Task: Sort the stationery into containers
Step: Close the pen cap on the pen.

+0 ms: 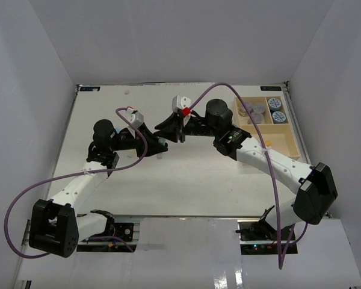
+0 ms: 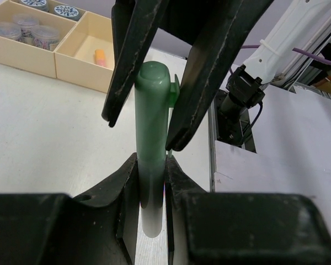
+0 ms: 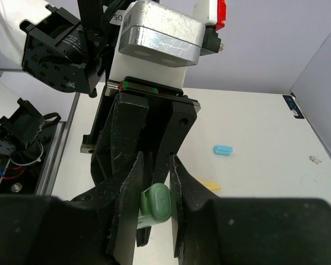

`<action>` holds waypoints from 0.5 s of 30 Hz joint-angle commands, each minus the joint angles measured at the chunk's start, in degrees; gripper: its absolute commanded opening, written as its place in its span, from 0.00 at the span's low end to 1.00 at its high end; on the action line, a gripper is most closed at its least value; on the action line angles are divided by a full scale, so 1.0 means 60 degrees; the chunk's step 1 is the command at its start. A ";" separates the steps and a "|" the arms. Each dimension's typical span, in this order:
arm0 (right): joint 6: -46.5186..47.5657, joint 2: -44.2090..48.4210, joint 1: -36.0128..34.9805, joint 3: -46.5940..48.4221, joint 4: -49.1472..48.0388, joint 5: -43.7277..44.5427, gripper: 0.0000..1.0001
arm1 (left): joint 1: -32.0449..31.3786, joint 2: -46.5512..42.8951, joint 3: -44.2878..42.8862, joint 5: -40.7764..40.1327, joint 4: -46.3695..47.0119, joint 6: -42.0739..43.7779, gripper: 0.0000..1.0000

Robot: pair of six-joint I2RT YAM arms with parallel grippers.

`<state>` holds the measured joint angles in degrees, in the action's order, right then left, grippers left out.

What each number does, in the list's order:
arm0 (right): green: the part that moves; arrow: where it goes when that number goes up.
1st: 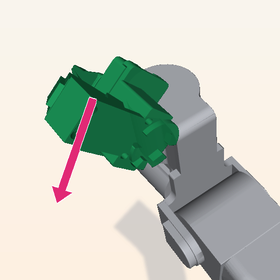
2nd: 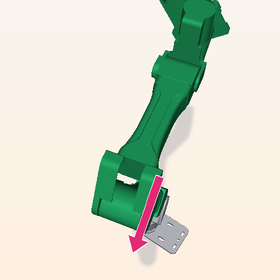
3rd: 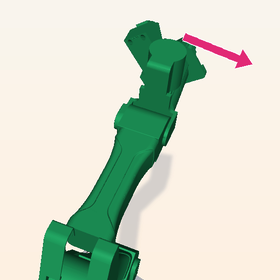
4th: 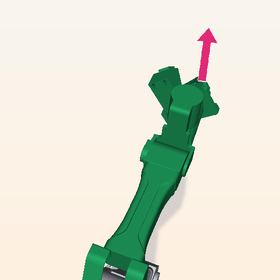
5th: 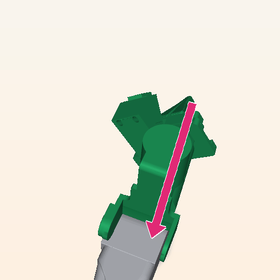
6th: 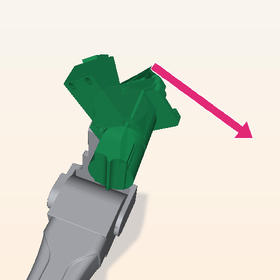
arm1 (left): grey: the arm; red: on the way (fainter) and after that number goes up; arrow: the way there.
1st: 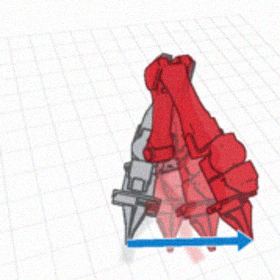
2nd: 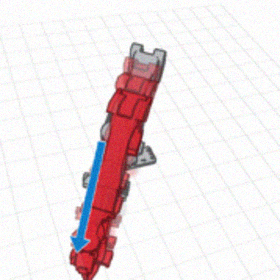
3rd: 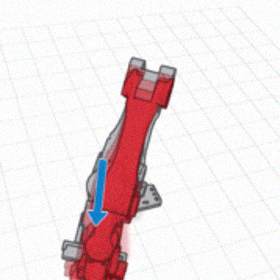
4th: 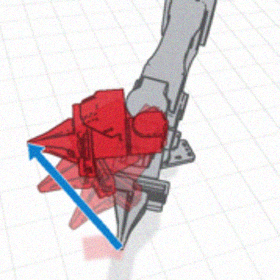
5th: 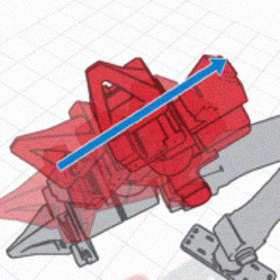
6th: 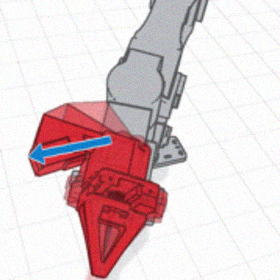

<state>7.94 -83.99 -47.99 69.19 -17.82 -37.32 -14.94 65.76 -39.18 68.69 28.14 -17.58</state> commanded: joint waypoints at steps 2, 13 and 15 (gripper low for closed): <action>-0.0240 -0.0724 -0.0762 -0.1160 0.3484 -0.1178 0.08 | 0.0249 -0.0969 -0.0604 -0.1121 0.2503 -0.0497 0.00; -0.0226 -0.0739 -0.0762 0.0172 0.3366 -0.0782 0.11 | 0.0249 -0.0428 -0.0619 -0.0857 0.2195 -0.0438 0.00; -0.0226 -0.0724 -0.0747 0.0376 0.3279 -0.0724 0.12 | 0.0263 -0.0398 -0.0619 -0.0857 0.2151 -0.0424 0.00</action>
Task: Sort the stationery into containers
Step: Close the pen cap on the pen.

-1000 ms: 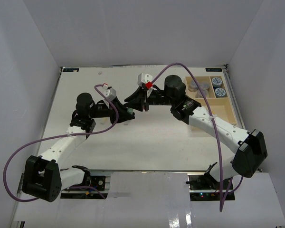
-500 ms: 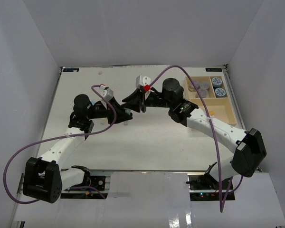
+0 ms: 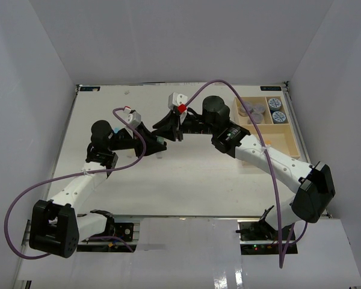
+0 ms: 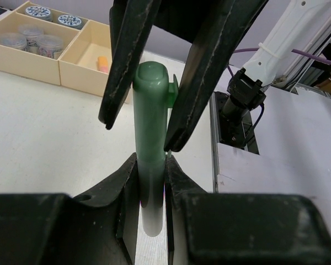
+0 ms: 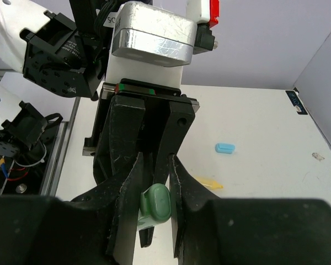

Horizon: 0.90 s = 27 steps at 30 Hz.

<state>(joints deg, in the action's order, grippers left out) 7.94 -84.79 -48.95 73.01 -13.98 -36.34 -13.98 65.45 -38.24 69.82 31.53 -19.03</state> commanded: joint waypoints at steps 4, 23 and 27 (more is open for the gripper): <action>-0.0153 -0.0575 -0.0587 0.0265 0.2549 -0.0683 0.18 | 0.0089 -0.0274 -0.0790 -0.1002 0.1542 -0.0183 0.00; -0.0123 -0.0575 -0.0338 0.2172 0.2476 -0.0169 0.47 | 0.0103 -0.0112 -0.0819 -0.0870 0.1527 -0.0315 0.00; -0.0152 -0.0429 -0.0294 0.1850 0.2461 -0.0096 0.47 | 0.0103 -0.0113 -0.0790 -0.0783 0.1659 -0.0388 0.00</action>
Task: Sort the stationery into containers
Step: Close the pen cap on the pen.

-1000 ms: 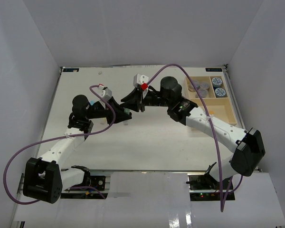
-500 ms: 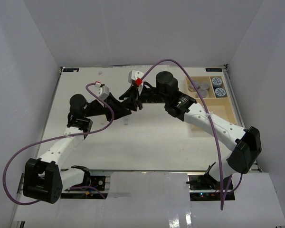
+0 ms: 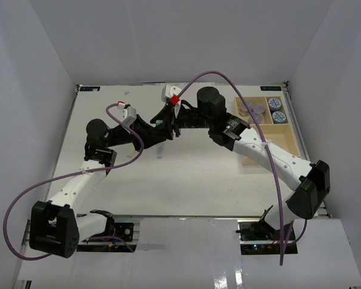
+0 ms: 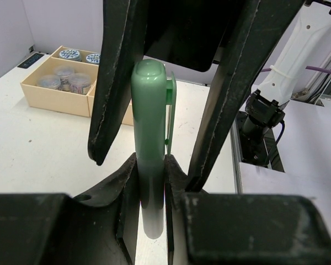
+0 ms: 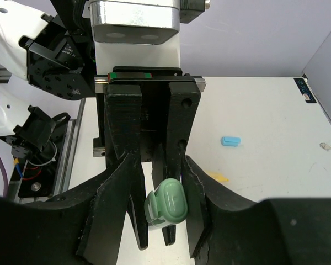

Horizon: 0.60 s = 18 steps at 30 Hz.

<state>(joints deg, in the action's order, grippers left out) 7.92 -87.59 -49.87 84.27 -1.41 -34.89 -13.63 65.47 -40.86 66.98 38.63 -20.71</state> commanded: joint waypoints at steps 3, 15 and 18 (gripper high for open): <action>-0.0222 0.0155 -0.0068 -0.0392 0.0352 -0.0365 0.47 | 0.0045 -0.0116 -0.0265 -0.0134 0.0841 -0.0312 0.00; -0.0442 0.0668 0.0181 -0.1067 -0.0204 -0.0498 0.19 | 0.0030 0.0074 -0.0016 0.0438 0.2087 -0.1162 0.03; -0.0456 0.0770 0.0196 -0.1023 -0.0204 -0.0498 0.12 | 0.0030 0.0147 -0.0074 0.0438 0.2029 -0.1206 0.16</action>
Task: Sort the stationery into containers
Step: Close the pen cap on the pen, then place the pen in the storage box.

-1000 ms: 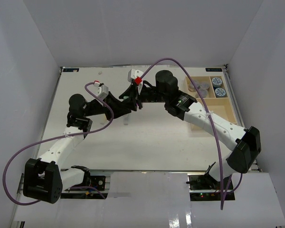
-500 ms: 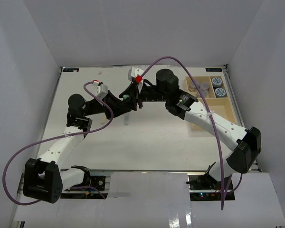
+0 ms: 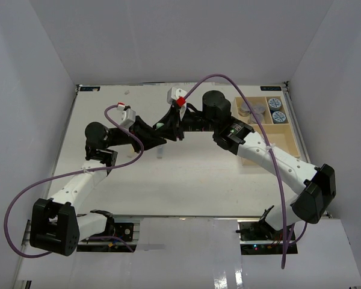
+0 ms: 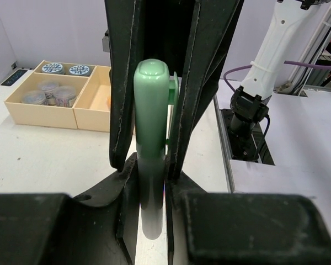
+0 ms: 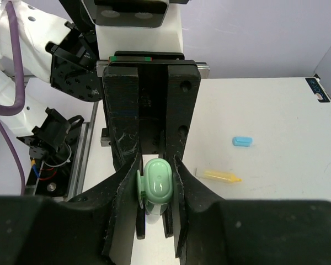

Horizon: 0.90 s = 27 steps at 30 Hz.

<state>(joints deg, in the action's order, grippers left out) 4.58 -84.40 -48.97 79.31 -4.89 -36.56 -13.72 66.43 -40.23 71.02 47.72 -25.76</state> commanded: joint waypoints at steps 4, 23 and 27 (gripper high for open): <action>0.0086 0.0429 0.0105 -0.0225 0.0375 -0.0090 0.09 | 0.0045 0.0104 -0.0253 -0.0309 0.0206 -0.0263 0.51; -0.2035 0.4044 0.4754 -0.4089 0.0389 0.4994 0.08 | 0.0059 0.0514 -0.1438 -0.4757 -0.4391 0.1011 0.98; -0.3120 0.4515 0.7040 -0.5130 0.0360 0.4643 0.08 | 0.0045 0.0456 -0.1703 -0.7525 -0.5986 0.1114 0.98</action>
<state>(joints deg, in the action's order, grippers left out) -6.87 -59.35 -14.02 51.35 -1.45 -9.56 -13.63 69.80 -47.90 41.71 22.09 -20.58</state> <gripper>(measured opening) 0.305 0.979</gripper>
